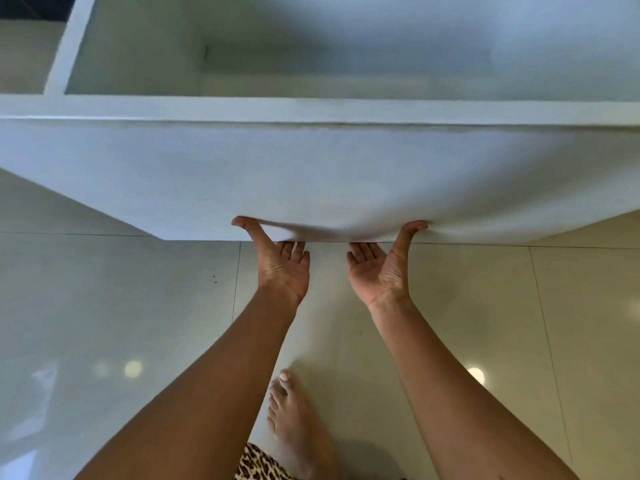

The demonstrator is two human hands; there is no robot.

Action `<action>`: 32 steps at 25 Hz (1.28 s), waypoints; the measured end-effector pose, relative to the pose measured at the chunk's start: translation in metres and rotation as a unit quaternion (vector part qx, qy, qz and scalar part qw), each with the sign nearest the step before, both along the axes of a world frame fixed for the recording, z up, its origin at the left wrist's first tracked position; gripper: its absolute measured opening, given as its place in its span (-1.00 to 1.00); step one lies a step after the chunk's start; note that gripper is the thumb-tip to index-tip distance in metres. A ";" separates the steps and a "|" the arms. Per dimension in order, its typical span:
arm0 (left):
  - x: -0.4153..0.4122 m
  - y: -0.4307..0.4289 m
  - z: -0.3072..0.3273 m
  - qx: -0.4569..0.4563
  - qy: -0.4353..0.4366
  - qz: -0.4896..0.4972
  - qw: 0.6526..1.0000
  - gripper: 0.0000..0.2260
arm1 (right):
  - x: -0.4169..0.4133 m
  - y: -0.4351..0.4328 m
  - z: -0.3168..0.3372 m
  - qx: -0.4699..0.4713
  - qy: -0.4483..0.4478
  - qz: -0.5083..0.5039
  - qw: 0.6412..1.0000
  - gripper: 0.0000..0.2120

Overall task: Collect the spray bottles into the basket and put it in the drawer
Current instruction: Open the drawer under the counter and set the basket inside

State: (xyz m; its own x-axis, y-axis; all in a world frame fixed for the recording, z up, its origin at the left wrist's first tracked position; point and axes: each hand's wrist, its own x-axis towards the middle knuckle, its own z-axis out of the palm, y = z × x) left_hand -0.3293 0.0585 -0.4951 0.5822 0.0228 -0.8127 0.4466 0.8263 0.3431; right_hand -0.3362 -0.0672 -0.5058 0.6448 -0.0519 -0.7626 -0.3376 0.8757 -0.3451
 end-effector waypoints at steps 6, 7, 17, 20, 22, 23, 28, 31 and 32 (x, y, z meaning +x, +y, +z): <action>-0.015 0.004 0.006 0.038 0.035 -0.035 0.998 0.03 | -0.020 -0.002 0.007 -0.010 -0.003 0.019 1.000 0.45; -0.016 0.005 0.013 0.051 0.052 -0.045 0.996 0.02 | -0.023 -0.003 0.013 -0.012 0.006 0.019 1.000 0.41; -0.091 0.003 0.192 0.608 -0.161 -0.256 0.734 -0.60 | -0.108 0.021 0.175 -0.329 -0.044 0.222 0.917 -0.53; -0.082 0.007 0.223 0.772 -0.338 -0.282 0.459 -0.59 | -0.102 0.014 0.222 -0.708 -0.228 0.292 0.601 -0.47; -0.056 0.009 0.230 0.793 -0.331 -0.356 0.366 -0.42 | -0.071 0.001 0.234 -0.836 -0.230 0.303 0.395 -0.33; -0.042 0.011 0.232 0.793 -0.308 -0.404 0.337 -0.34 | -0.053 -0.006 0.239 -0.855 -0.202 0.342 0.333 -0.24; -0.019 0.023 0.210 0.760 -0.237 -0.565 0.214 -0.18 | -0.014 -0.032 0.224 -0.803 -0.153 0.541 0.198 -0.12; -0.022 0.025 0.207 0.744 -0.228 -0.587 0.225 -0.18 | -0.017 -0.031 0.218 -0.794 -0.164 0.545 0.212 -0.19; -0.022 0.025 0.209 0.734 -0.226 -0.597 0.230 -0.18 | -0.018 -0.030 0.219 -0.788 -0.162 0.551 0.222 -0.20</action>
